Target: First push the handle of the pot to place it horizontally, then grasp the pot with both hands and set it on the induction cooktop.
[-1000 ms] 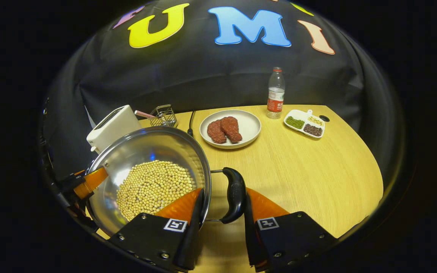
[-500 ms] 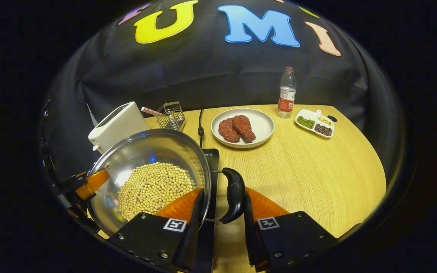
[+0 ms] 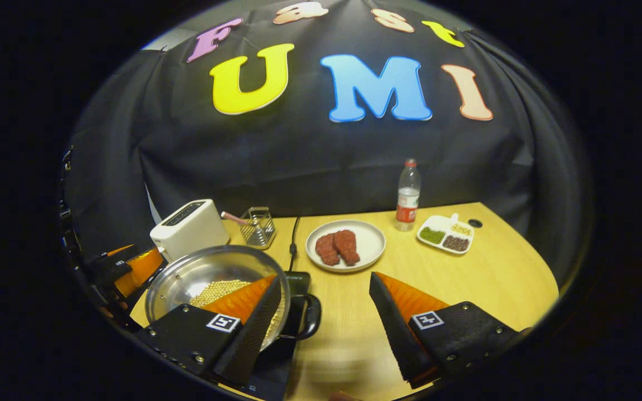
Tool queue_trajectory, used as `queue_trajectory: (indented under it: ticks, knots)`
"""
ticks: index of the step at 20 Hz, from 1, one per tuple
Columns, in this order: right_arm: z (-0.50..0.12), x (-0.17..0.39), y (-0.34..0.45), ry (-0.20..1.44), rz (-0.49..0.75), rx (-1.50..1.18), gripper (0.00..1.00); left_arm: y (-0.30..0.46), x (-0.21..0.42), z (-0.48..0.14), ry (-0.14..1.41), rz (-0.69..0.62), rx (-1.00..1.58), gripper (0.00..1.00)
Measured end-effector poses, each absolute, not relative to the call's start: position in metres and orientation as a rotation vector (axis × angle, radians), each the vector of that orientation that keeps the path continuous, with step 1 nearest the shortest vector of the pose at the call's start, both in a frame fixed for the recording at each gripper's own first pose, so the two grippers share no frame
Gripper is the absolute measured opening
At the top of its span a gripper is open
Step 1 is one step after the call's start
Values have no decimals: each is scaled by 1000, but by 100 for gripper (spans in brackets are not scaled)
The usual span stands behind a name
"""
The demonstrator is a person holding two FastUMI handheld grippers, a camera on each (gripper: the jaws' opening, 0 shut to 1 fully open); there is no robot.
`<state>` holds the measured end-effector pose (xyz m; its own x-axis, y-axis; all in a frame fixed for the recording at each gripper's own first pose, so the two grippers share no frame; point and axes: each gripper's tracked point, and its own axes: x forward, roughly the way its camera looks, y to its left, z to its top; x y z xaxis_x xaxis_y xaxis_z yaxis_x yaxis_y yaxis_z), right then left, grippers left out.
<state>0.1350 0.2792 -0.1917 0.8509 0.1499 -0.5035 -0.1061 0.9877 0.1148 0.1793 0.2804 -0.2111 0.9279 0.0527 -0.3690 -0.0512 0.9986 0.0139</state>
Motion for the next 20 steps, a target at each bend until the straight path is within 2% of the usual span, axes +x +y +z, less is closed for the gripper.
queue_trajectory:
  ticks: [1,4,8,10,12,13,16,20]
  knots:
    - [-179,131,265,501,126,69,96,268,175,-198,354,41,2,97]
    - [-146,113,218,410,102,17,96,228,162,-158,277,23,0,100]
    - [-106,79,159,305,82,-12,96,169,128,-102,183,-8,-9,97]
    - [-92,61,132,272,82,-16,96,141,108,-83,145,-16,-9,100]
    - [-79,44,106,242,80,-13,96,107,84,-68,123,-28,-10,97]
    - [-73,36,93,228,78,-13,96,94,72,-59,111,-33,-8,100]
    - [-54,8,58,190,75,-14,96,57,32,-34,71,-38,10,94]
    - [-33,-24,29,156,78,-20,96,29,-11,-10,45,-37,31,97]
